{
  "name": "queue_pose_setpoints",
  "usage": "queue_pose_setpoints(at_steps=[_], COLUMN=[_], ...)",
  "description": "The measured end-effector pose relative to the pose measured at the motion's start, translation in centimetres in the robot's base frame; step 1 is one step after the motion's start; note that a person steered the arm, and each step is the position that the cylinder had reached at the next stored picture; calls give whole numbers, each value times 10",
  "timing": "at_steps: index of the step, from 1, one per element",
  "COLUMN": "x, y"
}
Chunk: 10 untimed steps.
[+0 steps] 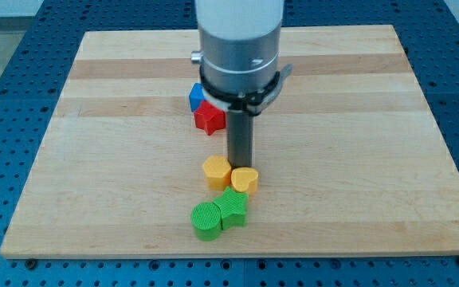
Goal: Move your arm above the yellow hexagon
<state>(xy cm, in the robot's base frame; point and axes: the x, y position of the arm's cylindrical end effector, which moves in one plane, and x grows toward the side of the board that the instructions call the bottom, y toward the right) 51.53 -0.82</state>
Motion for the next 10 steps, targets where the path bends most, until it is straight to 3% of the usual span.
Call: queue_pose_setpoints(at_steps=[1,2,3,5,6,10], x=[13,-12,-36,-39,-21,-15], y=[-8,-7,-31,-121,-120,-99])
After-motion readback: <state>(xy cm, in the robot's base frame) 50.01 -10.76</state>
